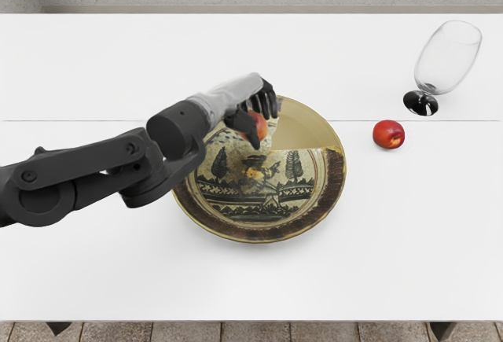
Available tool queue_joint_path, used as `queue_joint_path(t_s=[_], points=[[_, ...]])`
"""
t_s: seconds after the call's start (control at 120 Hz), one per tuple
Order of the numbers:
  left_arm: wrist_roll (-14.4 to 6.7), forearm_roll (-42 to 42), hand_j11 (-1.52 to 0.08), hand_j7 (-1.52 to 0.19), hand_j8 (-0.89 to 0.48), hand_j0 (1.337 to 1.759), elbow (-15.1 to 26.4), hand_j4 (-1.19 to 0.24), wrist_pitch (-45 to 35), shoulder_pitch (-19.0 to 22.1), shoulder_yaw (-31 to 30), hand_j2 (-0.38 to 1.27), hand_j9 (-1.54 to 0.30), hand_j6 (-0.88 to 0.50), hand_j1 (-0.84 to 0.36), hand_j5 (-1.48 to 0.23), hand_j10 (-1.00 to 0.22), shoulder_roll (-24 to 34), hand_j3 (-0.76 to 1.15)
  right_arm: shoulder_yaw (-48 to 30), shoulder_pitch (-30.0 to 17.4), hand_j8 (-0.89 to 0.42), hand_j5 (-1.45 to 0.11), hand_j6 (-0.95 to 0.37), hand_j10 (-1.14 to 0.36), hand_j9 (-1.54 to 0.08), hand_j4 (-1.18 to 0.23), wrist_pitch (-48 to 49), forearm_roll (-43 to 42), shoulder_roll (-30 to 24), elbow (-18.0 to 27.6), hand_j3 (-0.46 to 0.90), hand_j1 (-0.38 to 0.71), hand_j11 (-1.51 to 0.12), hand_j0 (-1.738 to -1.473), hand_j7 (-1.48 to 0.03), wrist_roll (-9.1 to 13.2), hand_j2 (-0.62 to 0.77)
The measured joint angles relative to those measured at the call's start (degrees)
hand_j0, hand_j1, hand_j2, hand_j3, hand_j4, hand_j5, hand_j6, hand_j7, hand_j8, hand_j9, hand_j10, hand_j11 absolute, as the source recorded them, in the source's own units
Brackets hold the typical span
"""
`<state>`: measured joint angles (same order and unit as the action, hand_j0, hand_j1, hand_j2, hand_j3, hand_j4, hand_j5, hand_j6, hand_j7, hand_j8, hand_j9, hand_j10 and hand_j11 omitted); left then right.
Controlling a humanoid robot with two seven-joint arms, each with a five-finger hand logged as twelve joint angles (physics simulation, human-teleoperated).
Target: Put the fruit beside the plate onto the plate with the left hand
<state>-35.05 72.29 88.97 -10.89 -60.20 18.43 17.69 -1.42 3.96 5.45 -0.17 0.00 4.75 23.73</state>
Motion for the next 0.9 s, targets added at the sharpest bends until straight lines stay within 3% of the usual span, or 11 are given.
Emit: queue_joint_path(t_s=[0.133,0.292,0.467,0.533,0.683,0.833,0.9], points=[[0.0,0.1,-1.01,-1.03,-0.51,1.654,-0.5,-0.75,0.0,0.1,-0.1,0.71,-1.02,-0.66,-0.37,-1.04,-0.61,-0.5,0.00,0.0,0.0,0.00,0.00,0.00,0.00,0.00,0.00,0.0,0.0,0.0,0.0,0.00,-0.35,0.00,-1.658,0.00,0.0,0.00],[0.0,0.2,-0.67,-0.68,-0.39,1.656,-0.6,-0.50,-3.1,0.3,0.4,0.41,-0.68,-0.46,-0.15,-0.68,-0.45,-2.4,0.00,0.0,0.0,0.00,0.00,0.00,0.00,0.00,0.00,0.0,0.0,0.0,0.0,0.00,-0.35,0.00,-1.658,0.00,0.0,0.00],[0.0,0.1,-0.45,-0.45,-0.29,1.657,-0.5,-0.34,-4.2,0.3,0.6,0.20,-0.45,-0.32,-0.01,-0.45,-0.31,-2.2,0.00,0.0,0.0,0.00,0.00,0.00,0.00,0.00,0.00,0.0,0.0,0.0,0.0,0.00,-0.35,0.00,-1.658,0.00,0.0,0.00],[0.1,-1.9,-0.33,-0.33,-0.22,1.657,0.4,-0.25,-4.4,5.2,2.5,0.15,-0.33,-0.24,0.08,-0.34,-0.23,-1.7,0.00,0.0,0.0,0.00,0.00,0.00,0.00,0.00,0.00,0.0,0.0,0.0,0.0,0.00,-0.35,0.00,-1.658,0.00,0.0,0.00],[0.1,-19.6,-0.17,-0.17,-0.12,1.658,6.9,-0.13,-2.2,6.8,11.2,0.07,-0.17,-0.13,0.21,-0.17,-0.12,11.1,0.00,0.0,0.0,0.00,0.00,0.00,0.00,0.00,0.00,0.0,0.0,0.0,0.0,0.00,-0.35,0.00,-1.658,0.00,0.0,0.00],[0.1,-46.4,-0.10,-0.10,-0.07,1.658,9.1,-0.08,20.4,13.3,23.5,0.04,-0.10,-0.07,0.27,-0.10,-0.07,29.9,0.00,-0.1,0.0,0.00,0.00,0.00,0.00,0.00,0.00,0.1,0.0,0.0,0.0,0.00,-0.35,0.00,-1.658,0.00,0.0,0.00],[0.1,-57.9,-0.08,-0.08,-0.06,1.658,8.5,-0.06,31.8,19.8,25.7,0.03,-0.08,-0.06,0.28,-0.08,-0.06,39.2,0.00,-0.2,0.0,0.00,0.00,0.00,0.00,0.00,0.00,0.0,0.0,0.0,0.0,0.00,-0.35,0.00,-1.658,0.00,0.0,0.00]])
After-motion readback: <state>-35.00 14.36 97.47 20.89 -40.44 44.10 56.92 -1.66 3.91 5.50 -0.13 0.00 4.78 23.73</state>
